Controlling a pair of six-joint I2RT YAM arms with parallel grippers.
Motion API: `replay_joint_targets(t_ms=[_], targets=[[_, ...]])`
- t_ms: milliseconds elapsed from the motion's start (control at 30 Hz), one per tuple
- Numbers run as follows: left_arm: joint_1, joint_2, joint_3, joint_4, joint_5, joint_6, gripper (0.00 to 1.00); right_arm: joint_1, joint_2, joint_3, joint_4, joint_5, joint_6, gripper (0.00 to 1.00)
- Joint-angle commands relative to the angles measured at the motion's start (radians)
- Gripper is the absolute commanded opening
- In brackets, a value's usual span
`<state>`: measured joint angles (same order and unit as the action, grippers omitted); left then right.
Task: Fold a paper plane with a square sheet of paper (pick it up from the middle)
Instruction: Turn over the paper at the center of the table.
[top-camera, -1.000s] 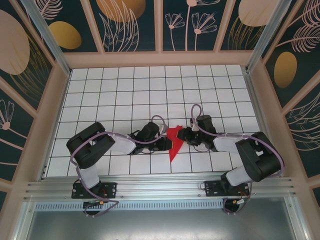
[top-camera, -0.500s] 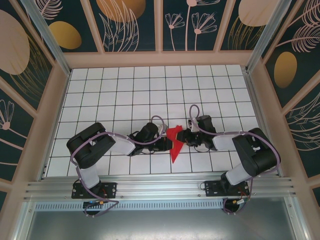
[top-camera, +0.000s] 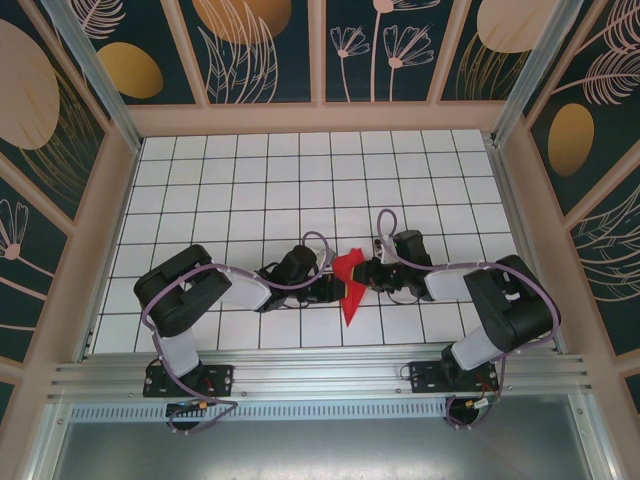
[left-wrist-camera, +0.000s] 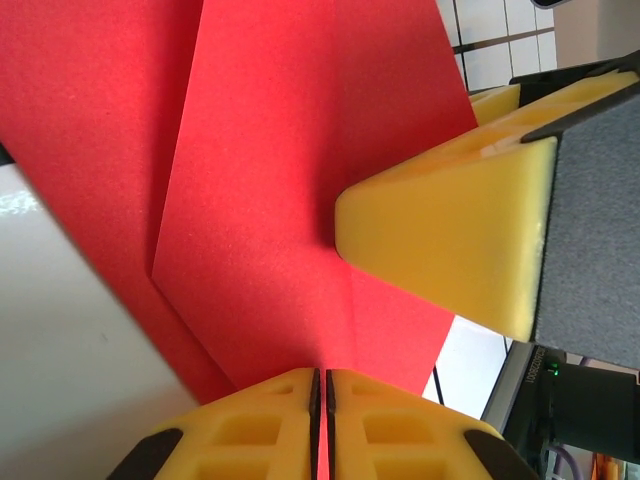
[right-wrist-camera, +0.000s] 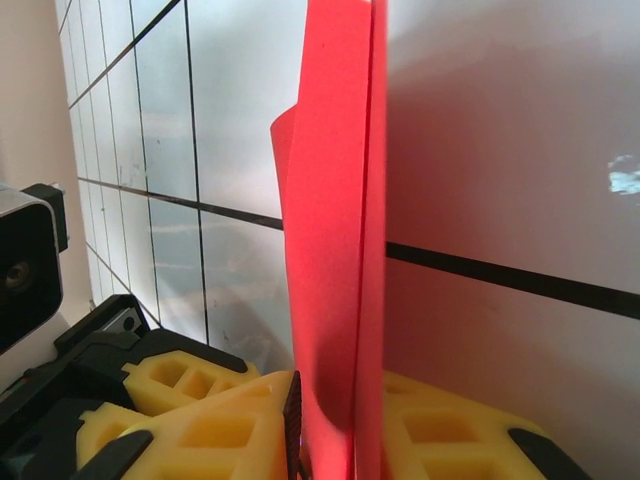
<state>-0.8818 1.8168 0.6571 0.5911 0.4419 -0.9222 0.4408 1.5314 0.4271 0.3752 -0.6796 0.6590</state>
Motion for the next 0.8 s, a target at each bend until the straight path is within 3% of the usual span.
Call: replay_joint_targets(t_ms=[0, 300, 500, 767], targets=[[0.003, 0.016, 0.014, -0.001, 0.013, 0.004, 0.12, 0.007, 0.023, -0.008, 0.047, -0.05, -0.037, 0.23], [0.003, -0.04, -0.016, 0.007, -0.017, -0.001, 0.19, 0.009, -0.029, 0.011, -0.034, 0.004, -0.053, 0.09], [0.003, -0.157, -0.062, 0.029, -0.077, 0.004, 0.29, 0.013, -0.104, 0.041, -0.161, 0.075, -0.068, 0.08], [0.004, -0.388, -0.18, -0.038, -0.362, 0.055, 0.33, 0.061, -0.247, 0.198, -0.514, 0.322, -0.114, 0.08]])
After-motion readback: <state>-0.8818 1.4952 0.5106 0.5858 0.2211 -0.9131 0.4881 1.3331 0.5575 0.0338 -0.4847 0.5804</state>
